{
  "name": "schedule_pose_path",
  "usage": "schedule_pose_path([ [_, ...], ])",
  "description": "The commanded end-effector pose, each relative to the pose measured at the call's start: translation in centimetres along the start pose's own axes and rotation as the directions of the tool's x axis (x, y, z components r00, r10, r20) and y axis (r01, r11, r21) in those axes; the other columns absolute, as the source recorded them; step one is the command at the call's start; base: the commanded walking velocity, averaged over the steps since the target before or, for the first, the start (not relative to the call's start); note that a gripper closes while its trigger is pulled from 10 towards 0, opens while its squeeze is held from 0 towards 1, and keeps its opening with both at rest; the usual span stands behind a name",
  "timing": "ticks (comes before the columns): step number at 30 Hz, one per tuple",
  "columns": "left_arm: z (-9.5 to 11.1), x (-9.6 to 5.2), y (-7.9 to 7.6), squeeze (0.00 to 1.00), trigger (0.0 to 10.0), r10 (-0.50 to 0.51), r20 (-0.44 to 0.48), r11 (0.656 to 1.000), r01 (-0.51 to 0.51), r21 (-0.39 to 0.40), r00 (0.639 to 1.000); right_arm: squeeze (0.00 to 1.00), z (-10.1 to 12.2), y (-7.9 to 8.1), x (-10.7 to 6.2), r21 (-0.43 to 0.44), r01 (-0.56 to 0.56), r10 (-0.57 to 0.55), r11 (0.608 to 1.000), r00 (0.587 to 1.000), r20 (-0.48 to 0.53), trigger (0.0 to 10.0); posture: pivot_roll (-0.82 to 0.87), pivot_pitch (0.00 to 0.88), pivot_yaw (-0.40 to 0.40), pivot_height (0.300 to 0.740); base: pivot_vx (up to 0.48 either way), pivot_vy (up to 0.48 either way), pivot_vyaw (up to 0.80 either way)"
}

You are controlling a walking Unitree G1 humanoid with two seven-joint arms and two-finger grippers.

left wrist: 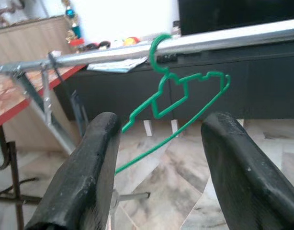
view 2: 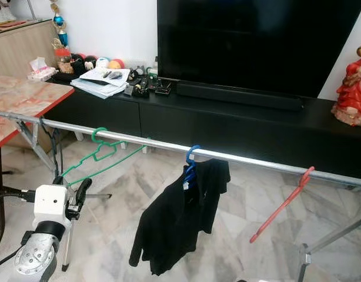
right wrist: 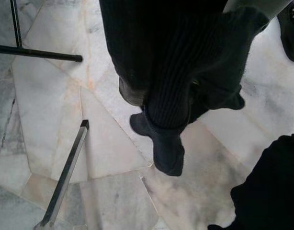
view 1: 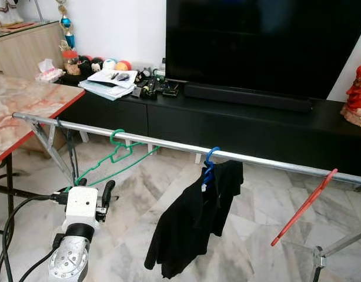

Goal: Hang hanger

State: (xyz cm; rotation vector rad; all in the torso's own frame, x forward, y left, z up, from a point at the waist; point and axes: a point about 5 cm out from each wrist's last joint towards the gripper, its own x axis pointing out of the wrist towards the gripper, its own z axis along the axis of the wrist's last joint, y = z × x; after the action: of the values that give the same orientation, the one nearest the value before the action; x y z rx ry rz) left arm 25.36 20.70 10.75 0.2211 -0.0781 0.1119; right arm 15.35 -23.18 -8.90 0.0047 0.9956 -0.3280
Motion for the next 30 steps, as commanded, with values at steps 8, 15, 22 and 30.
schedule_pose_path([
  [8, -1.8, -0.9, 0.9, 0.0, 10.0, -0.006, -0.094, 0.998, 0.012, 0.063, 0.996, 0.0, 0.1, 1.2, 0.0, -0.017, -0.048, 0.048, 0.999, 0.999, -0.001, 10.0, 0.19, 0.0, -0.049, 0.74, 0.0, 0.0, 0.0],
  [15, -1.8, -0.8, 1.8, 0.0, 10.0, -0.006, -0.104, 0.997, 0.015, 0.079, 0.995, 0.0, -1.1, 2.2, -0.3, -0.07, -0.1, 0.099, 0.992, 0.995, -0.02, 10.0, 0.2, 0.0, -0.023, 0.74, 0.0, 0.0, 0.34],
  [22, -1.6, -0.5, 1.6, 0.0, 10.0, -0.027, -0.092, 0.998, 0.033, 0.054, 0.995, 0.0, -1.0, 2.4, -0.3, -0.065, -0.105, 0.104, 0.992, 0.994, -0.023, 10.0, 0.19, 0.0, -0.016, 0.74, 0.0, 0.0, 0.8],
  [30, -1.8, -0.7, 0.4, 0.0, 10.0, -0.087, -0.102, 0.996, 0.089, 0.013, 0.991, 0.0, -0.9, 2.3, -0.2, -0.057, -0.109, 0.108, 0.992, 0.994, -0.033, 10.0, 0.2, 0.0, -0.034, 0.74, 0.0, 0.0, 0.1],
])
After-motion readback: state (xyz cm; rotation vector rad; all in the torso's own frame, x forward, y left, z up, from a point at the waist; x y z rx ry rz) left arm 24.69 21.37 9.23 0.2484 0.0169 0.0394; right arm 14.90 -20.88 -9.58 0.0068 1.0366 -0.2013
